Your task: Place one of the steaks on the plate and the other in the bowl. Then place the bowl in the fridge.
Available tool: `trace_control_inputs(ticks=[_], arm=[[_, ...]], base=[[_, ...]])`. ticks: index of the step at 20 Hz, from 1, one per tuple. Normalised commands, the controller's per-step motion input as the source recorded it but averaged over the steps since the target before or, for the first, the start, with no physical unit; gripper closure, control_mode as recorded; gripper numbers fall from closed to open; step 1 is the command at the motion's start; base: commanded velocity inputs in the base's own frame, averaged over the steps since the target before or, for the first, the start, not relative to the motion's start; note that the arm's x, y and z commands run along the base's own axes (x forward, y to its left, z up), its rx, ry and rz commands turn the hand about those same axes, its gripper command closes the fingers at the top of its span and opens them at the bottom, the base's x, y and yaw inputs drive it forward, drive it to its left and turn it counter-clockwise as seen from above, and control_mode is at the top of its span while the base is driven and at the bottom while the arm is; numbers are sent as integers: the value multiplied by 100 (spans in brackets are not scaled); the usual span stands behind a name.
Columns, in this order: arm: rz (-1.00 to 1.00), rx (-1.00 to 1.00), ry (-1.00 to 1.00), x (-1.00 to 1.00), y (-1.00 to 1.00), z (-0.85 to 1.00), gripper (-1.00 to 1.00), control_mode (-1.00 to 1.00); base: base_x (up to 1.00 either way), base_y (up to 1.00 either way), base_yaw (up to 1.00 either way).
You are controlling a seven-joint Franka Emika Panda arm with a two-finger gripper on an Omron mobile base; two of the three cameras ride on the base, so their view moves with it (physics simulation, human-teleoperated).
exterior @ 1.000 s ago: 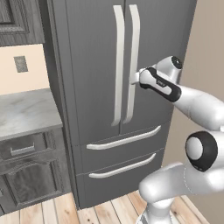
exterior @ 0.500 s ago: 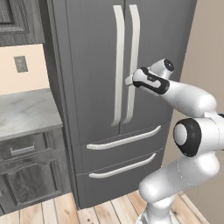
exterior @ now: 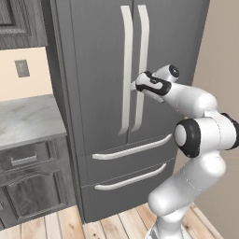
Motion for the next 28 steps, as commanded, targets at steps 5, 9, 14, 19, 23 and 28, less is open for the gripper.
trace_control_inputs(ticks=[5, 9, 14, 19, 23, 28], arm=[[0, 0, -8, 39, 1, -60, -100, -100], [0, -3, -14, 39, 0, -87, -100, -100], [0, -8, -9, 45, 5, -89, 100, -100], [4, 0, -2, 36, -8, -32, 100, -100], [2, -4, 0, 10, -3, -22, 100, -100], [0, -2, -3, 0, -25, -16, 100, -100]], base=[[0, 0, 0], [0, 0, 0], [0, 0, 0], [0, 0, 0], [0, 0, 0], [0, 0, 0]])
